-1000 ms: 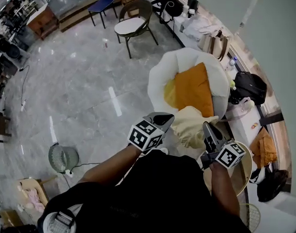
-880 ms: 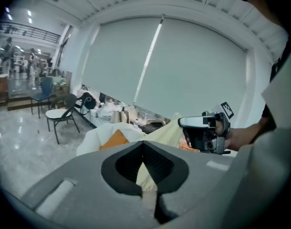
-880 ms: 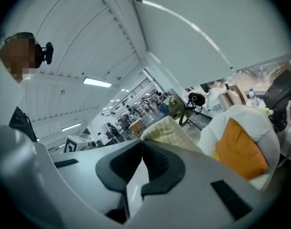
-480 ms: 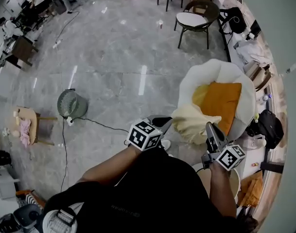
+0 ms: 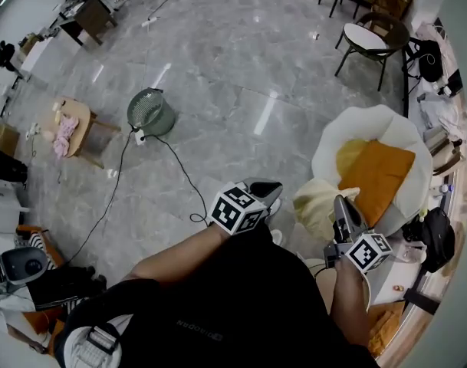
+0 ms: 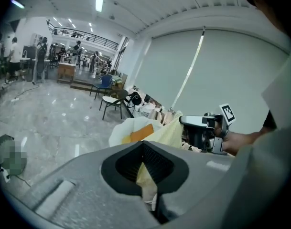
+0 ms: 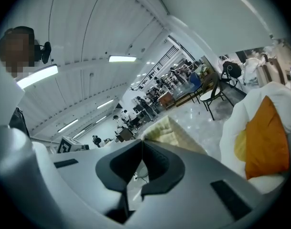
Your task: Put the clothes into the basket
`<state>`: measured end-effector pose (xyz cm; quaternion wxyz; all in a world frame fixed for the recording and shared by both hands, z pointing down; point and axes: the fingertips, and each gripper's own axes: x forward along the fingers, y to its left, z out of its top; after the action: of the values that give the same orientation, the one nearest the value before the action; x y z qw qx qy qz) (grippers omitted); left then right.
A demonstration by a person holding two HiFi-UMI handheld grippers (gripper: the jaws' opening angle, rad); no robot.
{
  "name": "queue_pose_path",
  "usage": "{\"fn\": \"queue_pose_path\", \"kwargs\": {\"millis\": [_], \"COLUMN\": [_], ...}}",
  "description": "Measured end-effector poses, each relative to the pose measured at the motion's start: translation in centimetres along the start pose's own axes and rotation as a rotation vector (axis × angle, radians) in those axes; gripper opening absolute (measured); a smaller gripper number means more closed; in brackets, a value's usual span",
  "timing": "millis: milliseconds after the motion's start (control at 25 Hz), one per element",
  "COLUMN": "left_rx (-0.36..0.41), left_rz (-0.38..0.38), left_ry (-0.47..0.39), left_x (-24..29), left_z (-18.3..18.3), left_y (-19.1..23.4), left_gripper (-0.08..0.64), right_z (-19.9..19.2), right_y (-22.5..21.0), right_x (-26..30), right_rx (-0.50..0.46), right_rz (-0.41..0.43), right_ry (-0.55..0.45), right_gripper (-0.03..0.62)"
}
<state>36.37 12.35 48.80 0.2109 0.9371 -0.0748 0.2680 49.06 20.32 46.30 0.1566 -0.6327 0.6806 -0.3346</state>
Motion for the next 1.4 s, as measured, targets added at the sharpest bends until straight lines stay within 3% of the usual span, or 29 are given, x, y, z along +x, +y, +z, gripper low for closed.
{"fn": "queue_pose_path", "kwargs": {"millis": [160, 360, 680, 1040, 1400], "left_rx": [-0.039, -0.095, -0.152, -0.238, -0.268], "left_rz": [0.064, 0.137, 0.248, 0.372, 0.401], "left_ry": [-0.004, -0.090, -0.145, -0.196, -0.268], "left_x": [-3.3, -6.7, -13.2, -22.7, -29.6], "left_z": [-2.3, -1.6, -3.2, -5.5, -5.2], "left_y": [1.0, 3.0, 8.5, 19.1, 29.1], "left_gripper": [0.001, 0.001, 0.000, 0.001, 0.001], "right_z": [-2.0, -2.6, -4.8, -8.3, -12.2], "right_y": [2.1, 4.2, 9.8, 16.6, 23.7], "right_x": [0.9, 2.8, 9.6, 20.6, 31.2], "right_rx": [-0.017, -0.047, -0.116, -0.104, -0.126], "right_rz": [0.045, 0.096, 0.209, 0.249, 0.281], "right_ry": [0.036, 0.091, 0.177, 0.263, 0.331], "right_gripper": [0.023, 0.023, 0.023, 0.023, 0.023]}}
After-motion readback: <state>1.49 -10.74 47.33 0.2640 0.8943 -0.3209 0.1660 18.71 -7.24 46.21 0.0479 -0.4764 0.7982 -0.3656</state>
